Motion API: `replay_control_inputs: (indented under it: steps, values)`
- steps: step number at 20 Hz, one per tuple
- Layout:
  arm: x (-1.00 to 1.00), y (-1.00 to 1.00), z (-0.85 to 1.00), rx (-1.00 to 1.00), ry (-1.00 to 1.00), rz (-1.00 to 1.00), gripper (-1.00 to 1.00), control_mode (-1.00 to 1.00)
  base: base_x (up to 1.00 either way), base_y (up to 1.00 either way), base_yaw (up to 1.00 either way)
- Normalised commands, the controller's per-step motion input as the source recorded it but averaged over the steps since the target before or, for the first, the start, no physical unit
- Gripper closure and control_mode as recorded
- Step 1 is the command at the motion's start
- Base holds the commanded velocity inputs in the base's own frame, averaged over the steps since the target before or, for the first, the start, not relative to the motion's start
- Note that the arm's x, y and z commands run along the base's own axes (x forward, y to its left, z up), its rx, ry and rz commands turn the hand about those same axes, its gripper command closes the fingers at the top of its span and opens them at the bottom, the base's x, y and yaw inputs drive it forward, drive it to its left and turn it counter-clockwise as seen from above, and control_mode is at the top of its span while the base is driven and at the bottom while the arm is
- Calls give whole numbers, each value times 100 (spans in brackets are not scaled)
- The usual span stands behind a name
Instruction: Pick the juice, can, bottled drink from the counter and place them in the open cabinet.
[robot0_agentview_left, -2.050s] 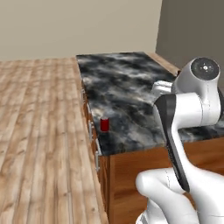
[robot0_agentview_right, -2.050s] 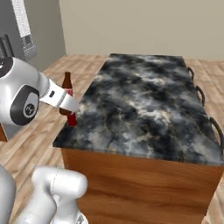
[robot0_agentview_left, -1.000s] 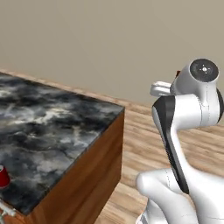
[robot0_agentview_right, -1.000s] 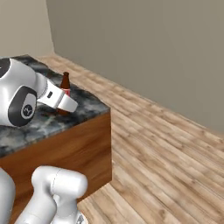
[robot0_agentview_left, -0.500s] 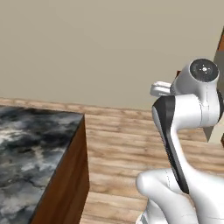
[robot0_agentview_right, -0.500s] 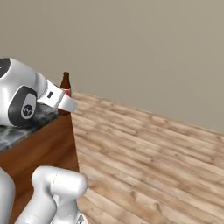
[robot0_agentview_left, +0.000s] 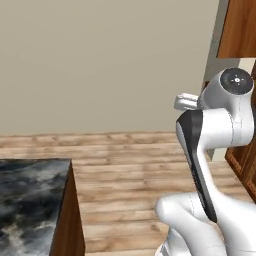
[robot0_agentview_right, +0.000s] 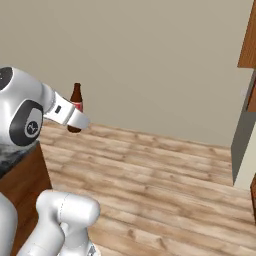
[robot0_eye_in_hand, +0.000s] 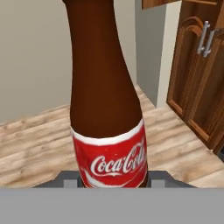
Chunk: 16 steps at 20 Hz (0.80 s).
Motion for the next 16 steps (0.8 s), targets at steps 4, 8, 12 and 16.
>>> replay_control_inputs:
  steps: [4, 8, 12, 16]
  values:
    - [0, 0, 0, 0, 0, 0, 100, 100, 100, 21, -18]
    - [0, 0, 0, 0, 0, 0, 100, 100, 100, 10, -22]
    - [0, 0, 0, 0, 0, 0, 100, 100, 100, 9, -28]
    - [0, 0, 0, 0, 0, 0, 100, 100, 100, 13, -27]
